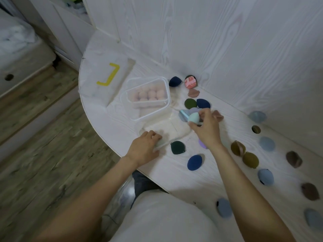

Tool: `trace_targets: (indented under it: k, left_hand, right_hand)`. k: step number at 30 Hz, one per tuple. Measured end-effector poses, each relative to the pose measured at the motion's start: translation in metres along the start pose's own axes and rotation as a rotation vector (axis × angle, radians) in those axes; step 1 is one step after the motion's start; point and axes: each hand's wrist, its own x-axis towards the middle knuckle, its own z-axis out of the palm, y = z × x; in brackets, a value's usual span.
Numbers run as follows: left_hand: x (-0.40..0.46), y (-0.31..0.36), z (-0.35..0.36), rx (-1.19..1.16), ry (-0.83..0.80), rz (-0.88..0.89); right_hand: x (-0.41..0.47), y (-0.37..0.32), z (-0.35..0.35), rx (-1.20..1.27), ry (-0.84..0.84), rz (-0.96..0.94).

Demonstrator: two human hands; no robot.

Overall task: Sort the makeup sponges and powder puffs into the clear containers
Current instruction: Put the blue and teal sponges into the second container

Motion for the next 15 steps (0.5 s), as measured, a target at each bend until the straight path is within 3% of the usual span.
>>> trace_targets:
  k: [4, 9, 15]
  left_hand:
    - [-0.002, 0.001, 0.003, -0.043, 0.057, -0.008]
    - [-0.002, 0.0, 0.006, -0.062, 0.073, -0.021]
    - [-0.002, 0.006, 0.003, -0.119, 0.073, -0.076]
  right_hand:
    - [-0.003, -0.028, 0.012, 0.034, -0.169, -0.21]
    - [-0.005, -0.035, 0.051, -0.459, -0.368, -0.421]
    - [-0.004, -0.032, 0.068, -0.733, -0.238, -0.394]
